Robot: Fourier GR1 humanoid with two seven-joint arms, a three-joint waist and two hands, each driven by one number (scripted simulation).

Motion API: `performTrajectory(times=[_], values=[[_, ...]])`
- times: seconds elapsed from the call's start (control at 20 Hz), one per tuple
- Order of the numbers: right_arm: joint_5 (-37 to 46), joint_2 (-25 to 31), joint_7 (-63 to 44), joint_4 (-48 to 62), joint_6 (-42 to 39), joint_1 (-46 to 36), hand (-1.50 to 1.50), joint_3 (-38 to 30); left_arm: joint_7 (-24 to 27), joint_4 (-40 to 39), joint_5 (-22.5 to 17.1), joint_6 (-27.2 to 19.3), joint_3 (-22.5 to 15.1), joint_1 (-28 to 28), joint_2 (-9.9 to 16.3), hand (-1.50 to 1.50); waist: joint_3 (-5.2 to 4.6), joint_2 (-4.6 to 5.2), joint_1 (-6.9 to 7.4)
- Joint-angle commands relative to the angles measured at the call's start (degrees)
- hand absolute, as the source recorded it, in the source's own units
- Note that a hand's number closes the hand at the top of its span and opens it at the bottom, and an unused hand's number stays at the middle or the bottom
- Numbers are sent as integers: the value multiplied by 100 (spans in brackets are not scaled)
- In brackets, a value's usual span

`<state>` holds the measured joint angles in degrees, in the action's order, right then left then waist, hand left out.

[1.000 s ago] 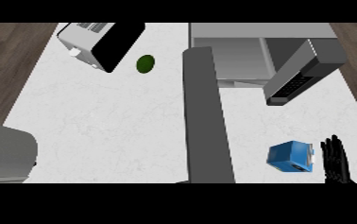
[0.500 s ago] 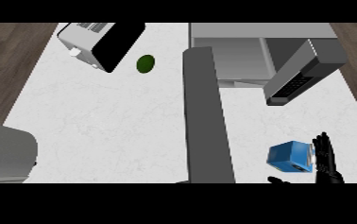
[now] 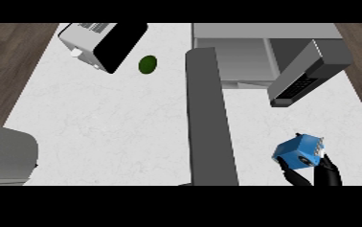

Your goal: Pick up the milk, place it into the microwave and close the microwave

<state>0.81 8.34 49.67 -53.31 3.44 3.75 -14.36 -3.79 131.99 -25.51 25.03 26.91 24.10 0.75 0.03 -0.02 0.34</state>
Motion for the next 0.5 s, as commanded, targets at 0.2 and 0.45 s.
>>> performTrajectory(times=[0.2,0.45], values=[[409,-38,987,685,596,-585,150,48,-71,-161,-285,203,317,-33,113,-150,-1,0,8],[338,314,970,1706,9,-1793,150,-28,35,-191,-154,338,245,-26,-10,-150,8,19,90]])
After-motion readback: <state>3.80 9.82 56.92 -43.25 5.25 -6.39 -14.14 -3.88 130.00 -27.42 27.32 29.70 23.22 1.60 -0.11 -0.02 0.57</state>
